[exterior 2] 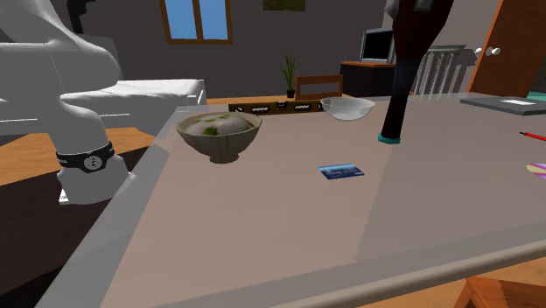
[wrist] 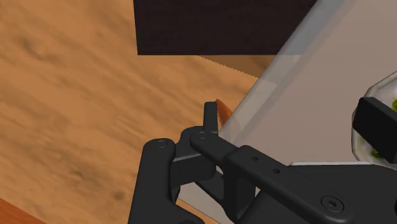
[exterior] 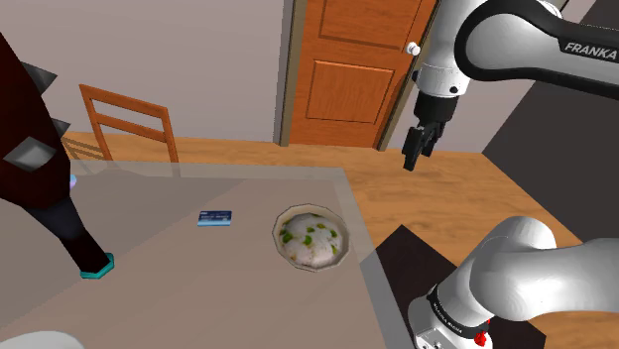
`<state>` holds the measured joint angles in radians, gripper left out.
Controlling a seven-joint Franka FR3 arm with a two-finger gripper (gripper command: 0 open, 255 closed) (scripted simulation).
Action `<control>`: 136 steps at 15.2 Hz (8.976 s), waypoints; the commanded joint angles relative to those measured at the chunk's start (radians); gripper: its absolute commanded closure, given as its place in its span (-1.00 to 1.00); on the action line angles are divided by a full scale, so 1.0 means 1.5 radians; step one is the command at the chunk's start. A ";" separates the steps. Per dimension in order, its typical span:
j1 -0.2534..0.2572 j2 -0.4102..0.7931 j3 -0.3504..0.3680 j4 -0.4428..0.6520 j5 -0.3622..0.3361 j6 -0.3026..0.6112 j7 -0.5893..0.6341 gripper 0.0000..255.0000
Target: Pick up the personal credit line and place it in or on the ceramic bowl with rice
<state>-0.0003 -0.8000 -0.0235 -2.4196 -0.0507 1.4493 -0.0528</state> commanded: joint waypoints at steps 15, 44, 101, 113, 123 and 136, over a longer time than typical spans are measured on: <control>0.106 0.165 -0.013 -0.111 0.077 0.427 -0.136 -1.00; 0.303 0.710 0.088 0.188 0.572 0.935 -0.747 -1.00; 0.359 0.610 0.008 0.282 0.362 0.760 -0.519 1.00; 0.358 0.316 0.016 -0.029 0.370 0.778 -0.524 1.00; 0.327 0.007 0.035 -0.247 0.340 0.689 -0.483 1.00; 0.382 0.076 0.012 -0.324 0.402 0.835 -0.550 1.00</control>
<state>0.5651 -0.6930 -0.0009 -2.8966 0.5444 2.6858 -0.8676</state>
